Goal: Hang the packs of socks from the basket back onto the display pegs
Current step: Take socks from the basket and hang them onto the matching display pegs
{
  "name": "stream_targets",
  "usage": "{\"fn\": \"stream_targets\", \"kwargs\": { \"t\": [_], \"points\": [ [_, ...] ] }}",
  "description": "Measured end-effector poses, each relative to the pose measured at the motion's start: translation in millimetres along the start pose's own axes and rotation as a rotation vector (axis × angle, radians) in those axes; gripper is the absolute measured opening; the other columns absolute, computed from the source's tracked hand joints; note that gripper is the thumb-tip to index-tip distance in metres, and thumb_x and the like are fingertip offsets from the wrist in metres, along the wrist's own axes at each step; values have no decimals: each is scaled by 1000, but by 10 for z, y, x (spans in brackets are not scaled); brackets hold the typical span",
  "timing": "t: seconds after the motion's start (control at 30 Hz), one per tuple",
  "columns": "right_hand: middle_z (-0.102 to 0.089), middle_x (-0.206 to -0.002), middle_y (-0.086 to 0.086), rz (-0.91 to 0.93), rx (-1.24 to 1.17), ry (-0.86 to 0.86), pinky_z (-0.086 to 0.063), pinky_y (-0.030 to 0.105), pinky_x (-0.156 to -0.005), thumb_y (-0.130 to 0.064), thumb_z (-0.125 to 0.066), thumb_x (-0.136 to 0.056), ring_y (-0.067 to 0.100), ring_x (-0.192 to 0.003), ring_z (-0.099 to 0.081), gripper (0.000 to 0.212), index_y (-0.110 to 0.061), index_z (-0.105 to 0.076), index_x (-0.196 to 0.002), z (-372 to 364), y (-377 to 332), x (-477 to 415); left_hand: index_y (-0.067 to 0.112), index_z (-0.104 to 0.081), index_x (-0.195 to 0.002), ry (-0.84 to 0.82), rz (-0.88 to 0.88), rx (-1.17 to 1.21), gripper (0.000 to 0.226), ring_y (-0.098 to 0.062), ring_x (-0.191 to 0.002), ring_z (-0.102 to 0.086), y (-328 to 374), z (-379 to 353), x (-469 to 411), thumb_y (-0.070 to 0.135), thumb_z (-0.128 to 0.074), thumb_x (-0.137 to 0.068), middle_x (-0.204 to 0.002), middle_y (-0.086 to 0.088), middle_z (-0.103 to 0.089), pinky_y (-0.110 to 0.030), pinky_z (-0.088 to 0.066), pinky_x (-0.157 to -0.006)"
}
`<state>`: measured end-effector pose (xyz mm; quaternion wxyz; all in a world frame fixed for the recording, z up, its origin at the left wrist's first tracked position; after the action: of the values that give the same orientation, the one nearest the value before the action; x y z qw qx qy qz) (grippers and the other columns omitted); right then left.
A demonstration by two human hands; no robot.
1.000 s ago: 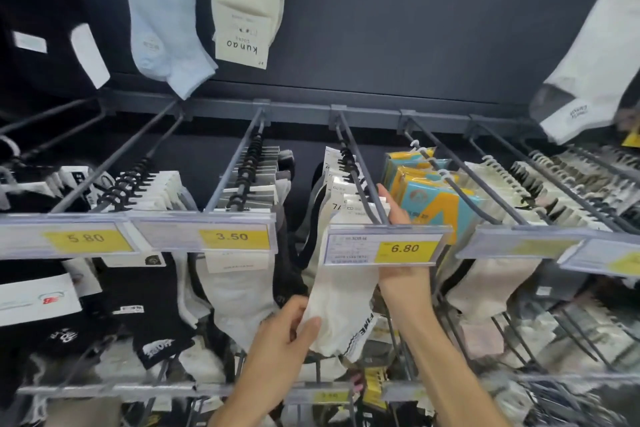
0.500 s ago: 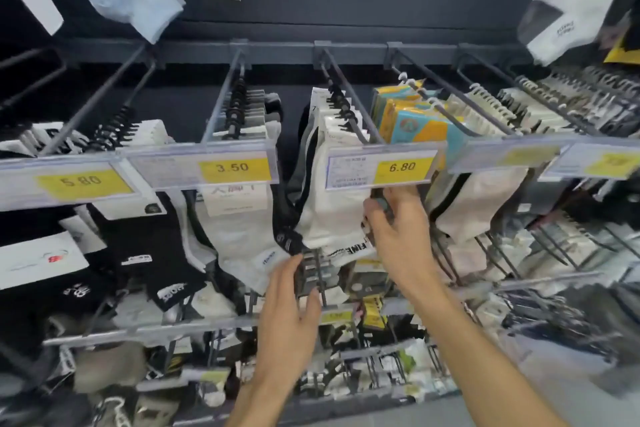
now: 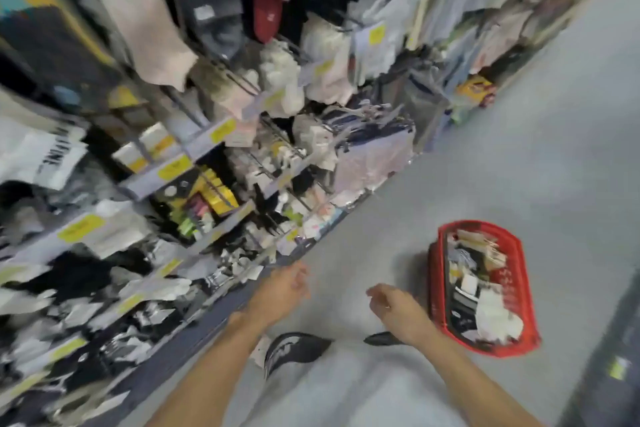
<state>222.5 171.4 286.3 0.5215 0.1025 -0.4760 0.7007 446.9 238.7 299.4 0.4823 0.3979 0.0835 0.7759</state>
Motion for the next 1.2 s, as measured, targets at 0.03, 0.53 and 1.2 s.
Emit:
{"fn": "stream_targets", "kwargs": {
  "t": [0.03,0.53,1.2],
  "points": [
    [-68,-117,11,-79,10,-26,-40,14,-83,-10,-52,-96,25,-112,-62,28,-9,-63,-122,82,457,127,17,-60,-130,-95,-1,-42,30,-23,-111,-64,142,-348,-75,25,-48,-103,-124,-7,-68,-25,-44,-81],
    [-68,-121,6,-662,-519,180,-44,27,-95,-17,-57,-95,23,-113,-61,24,-14,-66,-117,394,3342,1123,24,-61,-112,-652,-285,-518,19,-24,-105,-62,2076,-2599,-799,29,-54,-95,-112,-1,-69,-32,-44,-81],
    [-63,-119,5,-898,-990,456,-43,31,-100,-15,-60,-92,26,-116,-60,46,-9,-52,-137,1127,5828,-1587,16,-56,-107,-859,-320,-614,17,-29,-102,-60,3537,-5485,-3649,23,-44,-98,-116,-9,-67,-37,-48,-79]
  ]
}}
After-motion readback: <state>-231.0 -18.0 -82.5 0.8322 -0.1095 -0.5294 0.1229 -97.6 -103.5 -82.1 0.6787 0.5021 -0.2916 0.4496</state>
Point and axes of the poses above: each hand's wrist, its own x-axis away from the middle knuckle, its own z-axis out of the back of the hand, y = z × x, the point moved 6 cm from there along -x, towards the middle knuckle
